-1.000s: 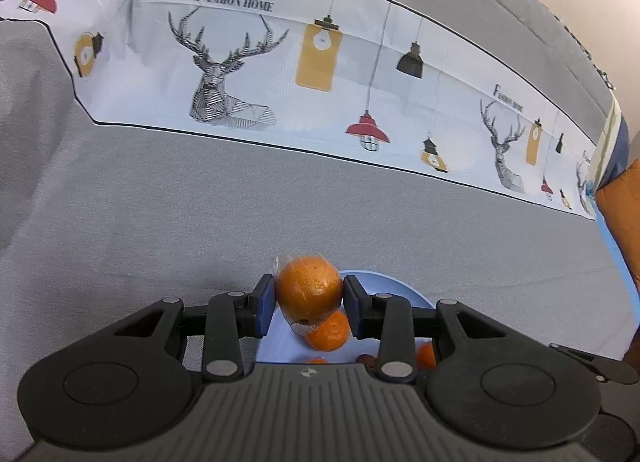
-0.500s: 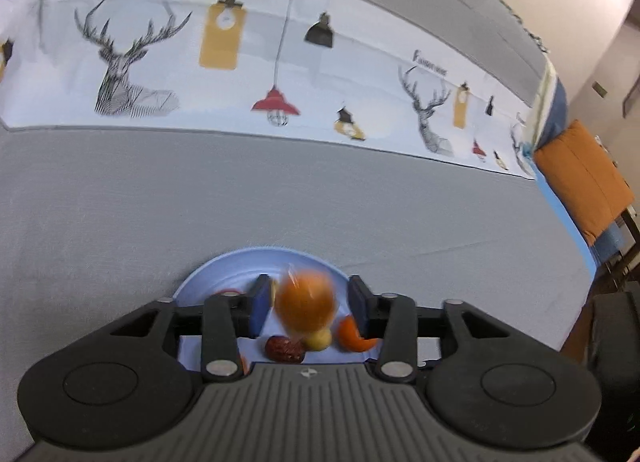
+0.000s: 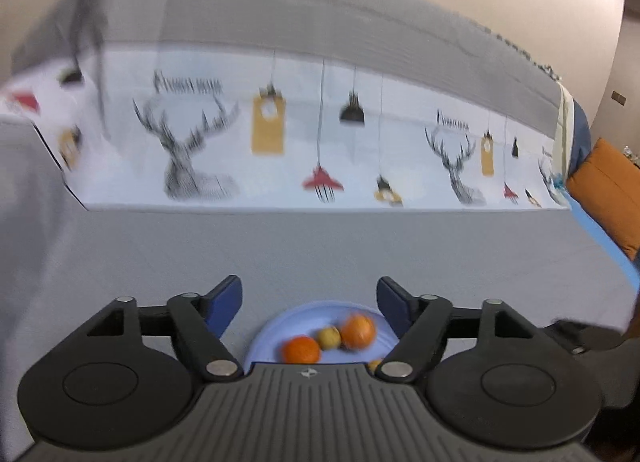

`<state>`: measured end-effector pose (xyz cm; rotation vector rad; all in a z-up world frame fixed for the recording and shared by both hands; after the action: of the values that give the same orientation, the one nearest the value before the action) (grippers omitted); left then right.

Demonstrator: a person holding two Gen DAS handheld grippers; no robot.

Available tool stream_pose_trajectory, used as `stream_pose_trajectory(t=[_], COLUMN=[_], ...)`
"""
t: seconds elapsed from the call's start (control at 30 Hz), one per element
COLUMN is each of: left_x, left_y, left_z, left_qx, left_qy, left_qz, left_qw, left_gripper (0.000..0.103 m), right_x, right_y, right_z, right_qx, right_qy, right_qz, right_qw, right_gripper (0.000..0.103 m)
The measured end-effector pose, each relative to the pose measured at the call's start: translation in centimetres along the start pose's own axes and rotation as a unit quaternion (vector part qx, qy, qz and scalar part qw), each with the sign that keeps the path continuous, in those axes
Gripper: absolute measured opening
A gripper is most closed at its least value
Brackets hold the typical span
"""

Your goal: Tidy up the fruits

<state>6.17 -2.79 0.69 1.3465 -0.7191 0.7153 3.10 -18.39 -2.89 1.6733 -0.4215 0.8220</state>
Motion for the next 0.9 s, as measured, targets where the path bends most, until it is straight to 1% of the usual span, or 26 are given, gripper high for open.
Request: stream_pose_trajectory(t=[0.07,0.1,0.17,0.2,0.3,0.37,0.47,0.57,0.6,0.63,0.7,0.9], left_x=[0.0,-0.1,-0.6,-1.0,-3.2,-5.2,-6.7,-6.6,-6.6,-6.8,-7.0,-8.0], left_y=[1.8,2.5,3.7,4.1,4.9,4.8,3.7,2.8,2.4,2.0,1.5,0.5], left_z=[0.1,0.2,0.4,0.4,-0.2,-0.3,-0.4,-1.0,-1.2,-1.4,-1.5,0.2], left_qx=[0.006,0.007,0.019,0.024,0.017,0.025,0.046,0.053,0.054,0.055,0.059,0.058], left_qy=[-0.009,-0.015,-0.018,-0.007,0.052,0.063,0.044,0.048,0.051,0.055,0.057,0.004], left_qz=[0.012,0.01,-0.004,-0.015,-0.051,-0.081,-0.122,-0.126,-0.132,-0.138,-0.149,-0.172], left_qw=[0.9999,0.9998,0.9997,0.9996,0.9972,0.9944,0.9905,0.9895,0.9885,0.9873,0.9854,0.9834], left_gripper=[0.085,0.085,0.086,0.087,0.088,0.088,0.088,0.09,0.093,0.097,0.1,0.101], right_x=[0.4,0.6,0.6,0.6,-0.6,-1.7,-2.7,-2.9,-3.1,-3.1,-3.1,-3.0], right_y=[2.0,3.0,4.9,5.5,6.9,7.3,6.6,5.3,4.9,4.6,4.2,3.5], right_z=[0.0,0.1,0.5,0.8,1.4,1.6,1.9,1.6,1.5,1.4,1.3,1.4], right_qx=[-0.002,-0.005,-0.01,-0.012,-0.014,-0.012,-0.01,-0.021,-0.025,-0.029,-0.035,-0.035], right_qy=[0.007,0.005,-0.008,-0.017,-0.044,-0.059,-0.07,-0.058,-0.055,-0.052,-0.047,-0.053], right_qz=[0.027,0.04,0.058,0.063,0.07,0.067,0.053,0.035,0.03,0.024,0.02,0.016], right_qw=[1.0,0.999,0.998,0.998,0.996,0.996,0.996,0.997,0.998,0.998,0.998,0.998], right_gripper=[0.097,0.099,0.099,0.1,0.102,0.102,0.102,0.102,0.102,0.102,0.102,0.102])
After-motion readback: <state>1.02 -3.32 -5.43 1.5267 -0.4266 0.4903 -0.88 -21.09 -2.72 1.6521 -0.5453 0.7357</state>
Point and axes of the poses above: each gripper's, at about its wrist camera, not at the fingertips, and y roughly against the way its jaws point, z to its right, x to its top, the point moved 4 cm from there along -y, roughly the way its jaws point, and after that the axes turned 8 degrees about x, right-handed, at the moved point
